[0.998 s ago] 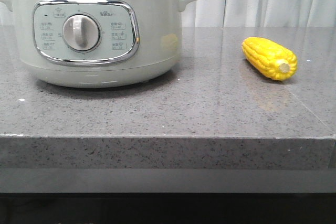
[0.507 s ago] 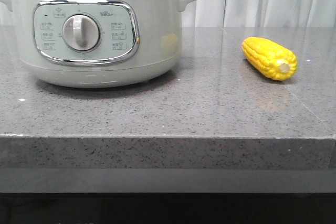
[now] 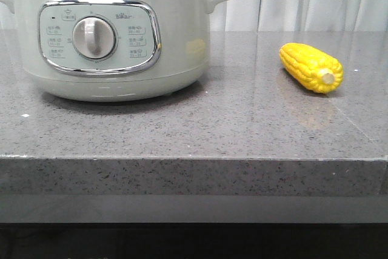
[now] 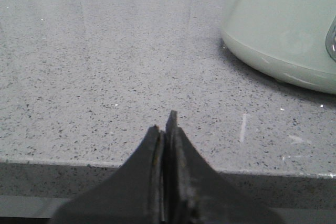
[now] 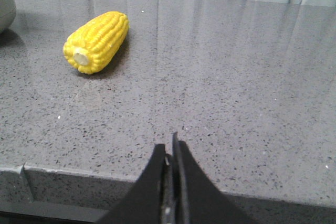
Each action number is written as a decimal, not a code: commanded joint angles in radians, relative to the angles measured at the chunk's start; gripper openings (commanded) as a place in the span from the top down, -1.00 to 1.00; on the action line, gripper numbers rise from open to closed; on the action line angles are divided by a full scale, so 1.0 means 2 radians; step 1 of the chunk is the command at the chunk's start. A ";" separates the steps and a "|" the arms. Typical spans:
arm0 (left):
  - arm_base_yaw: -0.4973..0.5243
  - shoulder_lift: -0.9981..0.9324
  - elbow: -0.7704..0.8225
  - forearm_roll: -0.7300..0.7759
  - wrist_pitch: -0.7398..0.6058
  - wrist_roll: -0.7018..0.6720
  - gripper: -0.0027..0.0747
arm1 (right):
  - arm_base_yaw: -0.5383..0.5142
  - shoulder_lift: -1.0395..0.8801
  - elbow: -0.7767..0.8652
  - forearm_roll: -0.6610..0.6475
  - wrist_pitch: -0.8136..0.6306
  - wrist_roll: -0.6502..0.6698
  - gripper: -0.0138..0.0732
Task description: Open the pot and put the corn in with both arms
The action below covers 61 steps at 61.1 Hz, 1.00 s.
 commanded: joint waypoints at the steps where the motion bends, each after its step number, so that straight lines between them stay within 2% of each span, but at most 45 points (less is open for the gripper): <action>1: -0.003 -0.011 -0.001 -0.005 -0.040 -0.005 0.98 | -0.002 -0.011 -0.002 -0.005 -0.039 -0.002 0.84; 36: -0.003 -0.011 -0.001 -0.005 -0.041 -0.005 0.98 | -0.002 -0.011 -0.002 -0.005 -0.041 -0.002 0.84; 46: -0.003 -0.011 -0.003 -0.005 -0.092 -0.005 0.98 | -0.002 -0.011 -0.002 -0.005 -0.051 -0.002 0.84; 54: -0.003 -0.007 -0.037 -0.005 -0.097 -0.005 0.98 | -0.002 -0.011 -0.023 -0.004 -0.091 -0.002 0.84; 61: -0.003 0.015 -0.102 -0.005 -0.077 -0.005 0.98 | -0.002 -0.008 -0.078 -0.004 -0.060 -0.002 0.84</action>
